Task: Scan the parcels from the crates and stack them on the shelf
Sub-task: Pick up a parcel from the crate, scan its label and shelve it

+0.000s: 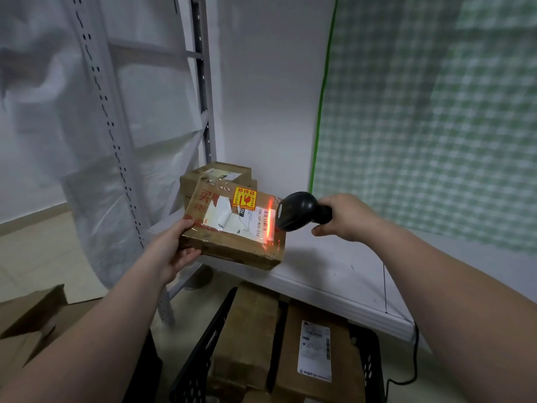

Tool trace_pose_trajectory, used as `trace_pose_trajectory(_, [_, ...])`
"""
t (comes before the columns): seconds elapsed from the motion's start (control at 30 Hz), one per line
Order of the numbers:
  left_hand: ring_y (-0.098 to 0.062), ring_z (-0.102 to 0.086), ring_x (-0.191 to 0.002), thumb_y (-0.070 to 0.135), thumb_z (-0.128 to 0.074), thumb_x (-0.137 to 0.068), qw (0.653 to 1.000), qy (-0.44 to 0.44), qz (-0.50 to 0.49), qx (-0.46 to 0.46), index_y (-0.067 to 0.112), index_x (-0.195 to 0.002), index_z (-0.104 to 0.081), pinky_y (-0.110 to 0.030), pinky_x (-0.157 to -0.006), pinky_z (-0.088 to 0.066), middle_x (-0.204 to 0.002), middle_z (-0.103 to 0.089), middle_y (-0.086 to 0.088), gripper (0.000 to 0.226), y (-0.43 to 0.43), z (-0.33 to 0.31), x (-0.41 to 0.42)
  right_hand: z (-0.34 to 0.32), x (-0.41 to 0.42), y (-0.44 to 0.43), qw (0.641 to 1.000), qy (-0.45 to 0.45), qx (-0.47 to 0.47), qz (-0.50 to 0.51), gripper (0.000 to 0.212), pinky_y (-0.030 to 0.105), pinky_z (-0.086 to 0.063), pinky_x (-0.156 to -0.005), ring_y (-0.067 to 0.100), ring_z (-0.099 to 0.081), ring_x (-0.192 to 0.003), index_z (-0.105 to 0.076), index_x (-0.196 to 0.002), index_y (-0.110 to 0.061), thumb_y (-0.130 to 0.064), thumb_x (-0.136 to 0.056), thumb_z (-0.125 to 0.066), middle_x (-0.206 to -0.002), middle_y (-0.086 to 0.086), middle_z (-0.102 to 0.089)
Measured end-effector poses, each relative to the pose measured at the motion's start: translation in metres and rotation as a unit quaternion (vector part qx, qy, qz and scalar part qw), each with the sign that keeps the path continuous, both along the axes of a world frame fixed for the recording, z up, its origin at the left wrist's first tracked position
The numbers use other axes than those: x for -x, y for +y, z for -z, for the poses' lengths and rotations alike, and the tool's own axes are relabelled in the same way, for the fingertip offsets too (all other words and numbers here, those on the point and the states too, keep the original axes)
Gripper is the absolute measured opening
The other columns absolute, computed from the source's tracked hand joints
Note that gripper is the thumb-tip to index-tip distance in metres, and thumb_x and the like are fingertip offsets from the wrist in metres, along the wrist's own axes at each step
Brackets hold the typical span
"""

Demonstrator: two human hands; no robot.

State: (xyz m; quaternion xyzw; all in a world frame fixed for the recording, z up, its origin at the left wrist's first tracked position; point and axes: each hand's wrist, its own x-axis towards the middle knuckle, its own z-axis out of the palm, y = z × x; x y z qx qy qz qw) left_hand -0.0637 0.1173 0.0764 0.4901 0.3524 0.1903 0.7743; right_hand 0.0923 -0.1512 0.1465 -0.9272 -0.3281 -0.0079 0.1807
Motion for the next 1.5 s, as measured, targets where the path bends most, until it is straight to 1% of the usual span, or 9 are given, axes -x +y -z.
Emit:
trace_pose_trajectory(0.37, [-0.017,-0.065,-0.074,0.029,-0.068,-0.087,1.0,-0.014,0.003,-0.003,0.013,-0.096,-0.06,-0.026,-0.053,-0.059,-0.084,-0.066,-0.009,0.02,0.072,0.005,-0.088,0.016,-0.084,0.066,0.999,0.02,-0.027,0.006,0.03,0.039,-0.053,-0.08,0.024,-0.063,-0.088,-0.068,-0.099,-0.018,-0.028,-0.073,-0.081,-0.092,0.002,-0.067])
trace_pose_trajectory(0.5, [-0.015,-0.068,-0.062,0.029,-0.07,-0.085,1.0,-0.015,0.006,0.004,0.012,-0.096,-0.06,-0.027,-0.054,-0.059,-0.068,-0.071,-0.007,0.023,0.084,0.006,-0.101,0.016,-0.092,0.077,0.999,0.025,-0.041,0.002,0.032,0.04,-0.053,-0.08,0.024,-0.064,-0.087,-0.07,-0.101,-0.019,-0.027,-0.073,-0.081,-0.091,0.002,-0.068])
trace_pose_trajectory(0.73, [-0.019,-0.065,-0.078,0.031,-0.068,-0.087,1.0,0.001,-0.002,0.009,0.011,-0.093,-0.057,-0.029,-0.056,-0.059,-0.088,-0.065,-0.012,0.024,0.09,-0.001,-0.104,0.008,-0.092,0.077,0.999,0.027,-0.044,0.013,0.035,0.042,-0.054,-0.082,0.023,-0.064,-0.09,-0.069,-0.105,-0.019,-0.026,-0.073,-0.08,-0.097,0.002,-0.069])
trace_pose_trajectory(0.9, [-0.022,-0.065,-0.089,0.032,-0.066,-0.089,0.997,-0.033,-0.034,0.054,0.013,-0.095,-0.056,-0.025,-0.057,-0.059,-0.094,-0.064,-0.011,0.022,0.086,-0.012,-0.098,-0.001,-0.082,0.077,0.991,0.05,-0.123,0.026,0.029,0.035,-0.053,-0.075,0.021,-0.064,-0.084,-0.066,-0.102,-0.017,-0.025,-0.076,-0.078,-0.093,0.001,-0.068])
trace_pose_trajectory(0.97, [-0.022,-0.063,-0.086,0.031,-0.063,-0.091,0.993,-0.062,-0.055,0.081,0.014,-0.098,-0.055,-0.027,-0.062,-0.059,-0.092,-0.06,-0.009,0.02,0.083,-0.019,-0.098,-0.001,-0.077,0.079,0.985,0.07,-0.154,0.032,0.024,0.03,-0.046,-0.063,0.019,-0.059,-0.072,-0.063,-0.097,-0.017,-0.025,-0.078,-0.075,-0.084,0.0,-0.063])
trace_pose_trajectory(1.03, [-0.024,-0.06,-0.091,0.028,-0.061,-0.092,0.987,-0.087,-0.077,0.107,0.013,-0.104,-0.054,-0.032,-0.072,-0.059,-0.094,-0.058,-0.008,0.02,0.081,-0.027,-0.102,0.001,-0.073,0.083,0.979,0.092,-0.175,0.043,0.024,0.031,-0.044,-0.061,0.021,-0.057,-0.07,-0.061,-0.096,-0.015,-0.026,-0.079,-0.073,-0.082,0.004,-0.061])
trace_pose_trajectory(1.17, [-0.025,-0.053,-0.107,0.029,-0.058,-0.092,0.986,-0.077,-0.093,0.115,0.017,-0.111,-0.049,-0.038,-0.096,-0.05,-0.115,-0.054,-0.009,0.025,0.082,-0.041,-0.116,0.008,-0.071,0.094,0.971,0.143,-0.183,0.06,0.019,0.026,-0.036,-0.052,0.02,-0.05,-0.062,-0.056,-0.097,-0.015,-0.022,-0.083,-0.066,-0.075,0.003,-0.054])
trace_pose_trajectory(1.33, [-0.019,-0.055,-0.108,0.033,-0.064,-0.088,0.988,-0.038,-0.105,0.106,0.019,-0.111,-0.05,-0.033,-0.094,-0.046,-0.115,-0.057,-0.005,0.031,0.088,-0.047,-0.143,0.023,-0.081,0.111,0.963,0.172,-0.198,0.067,0.016,0.031,-0.043,-0.067,0.023,-0.056,-0.072,-0.052,-0.093,-0.018,-0.019,-0.082,-0.064,-0.076,0.002,-0.055])
trace_pose_trajectory(1.5, [-0.018,-0.055,-0.107,0.028,-0.068,-0.087,0.989,-0.049,-0.105,0.097,0.019,-0.123,-0.051,-0.034,-0.097,-0.051,-0.117,-0.053,-0.005,0.041,0.098,-0.05,-0.175,0.036,-0.098,0.127,0.95,0.192,-0.23,0.088,0.019,0.031,-0.042,-0.067,0.023,-0.053,-0.069,-0.054,-0.097,-0.016,-0.019,-0.082,-0.064,-0.074,0.002,-0.055])
